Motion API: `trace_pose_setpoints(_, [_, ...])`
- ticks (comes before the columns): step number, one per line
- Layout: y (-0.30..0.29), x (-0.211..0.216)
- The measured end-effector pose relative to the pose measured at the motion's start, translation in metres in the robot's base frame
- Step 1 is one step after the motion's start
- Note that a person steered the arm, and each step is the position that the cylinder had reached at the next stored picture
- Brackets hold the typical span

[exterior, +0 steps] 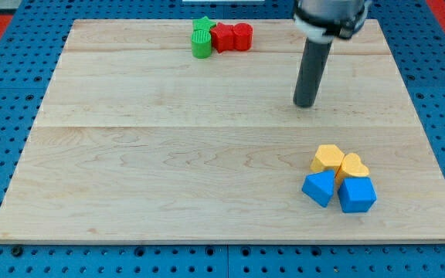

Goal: Separate the green and red blocks

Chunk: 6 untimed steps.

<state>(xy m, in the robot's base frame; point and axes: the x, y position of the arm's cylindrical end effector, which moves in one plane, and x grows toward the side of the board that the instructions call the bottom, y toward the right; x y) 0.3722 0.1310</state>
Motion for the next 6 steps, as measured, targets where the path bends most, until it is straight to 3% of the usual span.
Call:
trace_pose_setpoints(1, [0.026,-0.059])
trace_pose_setpoints(3, [0.010,-0.155])
trace_pose_setpoints(5, [-0.163,-0.159])
trace_pose_setpoints(6, [-0.140,-0.105])
